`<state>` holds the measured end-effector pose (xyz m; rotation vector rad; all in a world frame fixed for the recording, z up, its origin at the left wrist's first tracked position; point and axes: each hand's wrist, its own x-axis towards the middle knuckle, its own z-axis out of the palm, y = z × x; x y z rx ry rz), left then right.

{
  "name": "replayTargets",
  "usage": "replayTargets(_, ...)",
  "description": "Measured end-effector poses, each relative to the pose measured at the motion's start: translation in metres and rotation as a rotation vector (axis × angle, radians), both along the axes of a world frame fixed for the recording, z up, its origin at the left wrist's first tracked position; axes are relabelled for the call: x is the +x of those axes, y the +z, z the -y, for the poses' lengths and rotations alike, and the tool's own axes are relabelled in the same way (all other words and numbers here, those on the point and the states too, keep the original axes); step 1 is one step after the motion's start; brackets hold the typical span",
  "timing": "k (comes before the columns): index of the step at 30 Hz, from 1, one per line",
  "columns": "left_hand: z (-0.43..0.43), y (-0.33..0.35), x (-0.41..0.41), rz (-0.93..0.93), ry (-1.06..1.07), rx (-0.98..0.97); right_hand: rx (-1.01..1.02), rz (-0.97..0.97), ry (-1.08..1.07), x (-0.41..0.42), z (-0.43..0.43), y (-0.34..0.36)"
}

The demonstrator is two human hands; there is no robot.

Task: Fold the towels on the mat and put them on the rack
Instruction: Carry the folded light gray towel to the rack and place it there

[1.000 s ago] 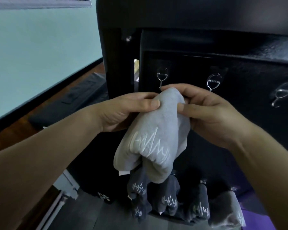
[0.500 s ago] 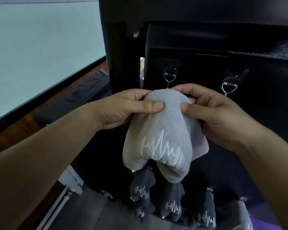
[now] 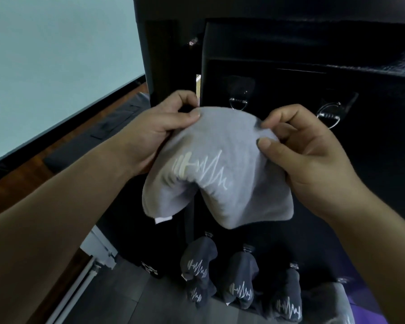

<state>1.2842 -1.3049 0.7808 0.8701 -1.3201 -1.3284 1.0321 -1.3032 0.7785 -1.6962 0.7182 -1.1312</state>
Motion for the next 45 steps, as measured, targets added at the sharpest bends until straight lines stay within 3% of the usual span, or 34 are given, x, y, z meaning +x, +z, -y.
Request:
replayTargets(8,0.006,-0.003,-0.021,0.017,0.176,-0.111,-0.301,-0.197,-0.351,0.024,-0.004,-0.008)
replayTargets(15,0.002,-0.029,-0.031,0.139,0.277,-0.202,-0.399,-0.379,-0.364,0.020,-0.011,-0.021)
replayTargets(20,-0.010,-0.038,-0.038,0.050,0.190,-0.201,-0.308,-0.395,-0.322,0.016,-0.016,-0.022)
replayTargets(22,-0.016,-0.043,-0.037,0.202,0.229,-0.246,-0.246,-0.369,-0.289,0.016,-0.019,-0.023)
replayTargets(25,-0.024,-0.046,-0.035,0.600,0.467,-0.282,-0.223,-0.337,-0.295,0.019,-0.020,-0.027)
replayTargets(28,-0.031,-0.039,-0.039,0.729,0.502,-0.383,-0.230,-0.320,-0.322,0.021,-0.018,-0.028)
replayTargets(33,-0.034,-0.028,-0.041,0.539,0.327,-0.286,-0.189,-0.328,-0.278,0.019,-0.018,-0.026)
replayTargets(35,-0.033,-0.027,-0.040,0.413,0.267,-0.227,-0.166,-0.388,-0.221,0.017,-0.020,-0.023)
replayTargets(37,-0.031,-0.028,-0.038,0.408,0.248,-0.216,-0.182,-0.508,-0.199,0.018,-0.023,-0.020)
replayTargets(41,-0.024,-0.032,-0.038,0.356,0.185,-0.164,-0.449,-0.802,-0.446,0.017,-0.027,-0.024)
replayTargets(45,-0.024,-0.037,-0.043,0.343,0.211,-0.195,-0.590,-0.811,-0.455,0.019,-0.025,-0.030)
